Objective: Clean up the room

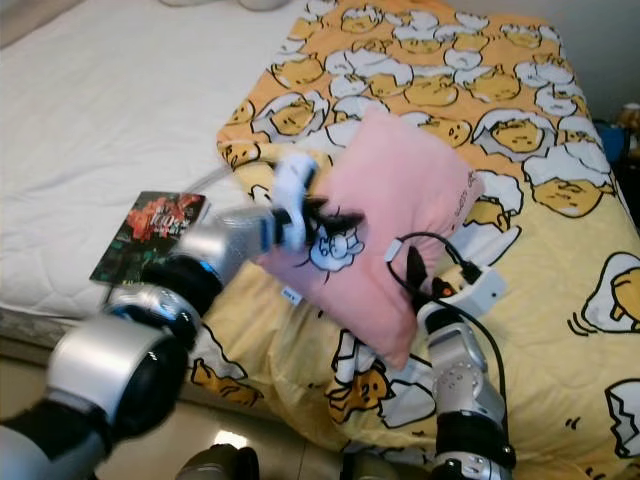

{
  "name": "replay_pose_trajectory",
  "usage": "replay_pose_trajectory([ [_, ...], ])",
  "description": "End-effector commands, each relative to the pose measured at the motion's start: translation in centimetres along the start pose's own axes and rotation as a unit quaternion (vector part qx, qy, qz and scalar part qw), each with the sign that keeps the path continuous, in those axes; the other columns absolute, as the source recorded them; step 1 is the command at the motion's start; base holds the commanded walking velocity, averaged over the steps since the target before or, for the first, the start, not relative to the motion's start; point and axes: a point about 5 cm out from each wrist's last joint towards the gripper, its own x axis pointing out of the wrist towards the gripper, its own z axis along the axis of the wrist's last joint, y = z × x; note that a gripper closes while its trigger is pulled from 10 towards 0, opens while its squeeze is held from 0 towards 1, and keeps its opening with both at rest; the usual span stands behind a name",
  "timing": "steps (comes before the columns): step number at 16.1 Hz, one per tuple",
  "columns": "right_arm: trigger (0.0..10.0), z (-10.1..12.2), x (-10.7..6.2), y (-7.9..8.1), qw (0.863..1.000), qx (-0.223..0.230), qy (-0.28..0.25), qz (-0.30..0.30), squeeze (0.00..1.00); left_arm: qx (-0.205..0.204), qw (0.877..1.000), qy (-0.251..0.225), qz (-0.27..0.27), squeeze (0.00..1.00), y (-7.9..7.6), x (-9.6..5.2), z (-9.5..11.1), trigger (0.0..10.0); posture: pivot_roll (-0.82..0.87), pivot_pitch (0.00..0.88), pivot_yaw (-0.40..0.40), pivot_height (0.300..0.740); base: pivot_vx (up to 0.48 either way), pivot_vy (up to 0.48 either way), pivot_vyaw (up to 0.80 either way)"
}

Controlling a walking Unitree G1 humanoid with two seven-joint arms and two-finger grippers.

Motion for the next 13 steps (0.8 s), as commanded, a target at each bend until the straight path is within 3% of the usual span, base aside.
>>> replay_pose_trajectory([
  [1, 10.0, -0.8, 0.0, 0.6, 1.000, -0.008, 0.021, 0.011, 0.00, 0.022, 0.999, 0.021, 0.027, 0.00, 0.4, 0.0, -1.0, 10.0, 0.03, 0.162, 0.024, 0.740, 0.000, 0.000, 0.00],
  [3, 10.0, -1.1, -0.1, 1.0, 0.999, -0.019, 0.031, 0.021, 0.00, 0.065, 0.986, 0.045, 0.147, 0.00, 2.5, -0.8, -3.0, 10.0, 0.04, 0.163, 0.023, 0.740, 0.000, 0.000, 0.00],
  [6, 10.0, -1.5, 0.0, 1.2, 0.998, -0.031, 0.039, 0.028, 0.00, 0.024, 0.988, 0.029, 0.148, 0.00, 2.3, -0.7, -3.7, 10.0, 0.03, 0.159, 0.024, 0.740, 0.000, 0.000, 0.00],
  [7, 10.0, -1.7, 0.2, 1.5, 0.998, -0.038, 0.045, 0.037, 0.00, -0.074, 0.990, 0.000, 0.121, 0.00, 1.5, -0.4, -4.3, 10.0, 0.03, 0.157, 0.024, 0.740, 0.000, 0.000, 0.00],
  [8, 5.5, -2.0, 0.5, 1.6, 0.997, -0.047, 0.052, 0.039, 0.00, -0.066, 0.991, 0.000, 0.119, 0.00, 1.3, -0.2, -4.8, 4.7, 0.03, 0.151, 0.023, 0.740, 0.000, 0.000, 0.00],
  [9, 0.0, -2.1, 0.5, 1.7, 0.997, -0.046, 0.053, 0.040, 0.00, -0.056, 0.992, 0.005, 0.114, 0.00, 0.9, 0.0, -5.0, 0.0, 0.02, 0.149, 0.022, 0.740, 0.000, 0.000, 0.00],
  [11, 0.0, -2.3, 0.8, 1.9, 0.996, -0.046, 0.062, 0.045, 0.00, -0.018, 0.995, 0.015, 0.098, 0.00, -0.1, 0.5, -5.4, 0.0, 0.02, 0.146, 0.027, 0.740, 0.000, 0.000, 0.00],
  [13, 0.0, -2.6, 0.9, 1.8, 0.996, -0.042, 0.069, 0.044, 0.00, -0.015, 0.997, 0.006, 0.080, 0.00, -0.4, 0.6, -5.2, 0.0, 0.02, 0.147, 0.027, 0.740, 0.000, 0.000, 0.00],
])
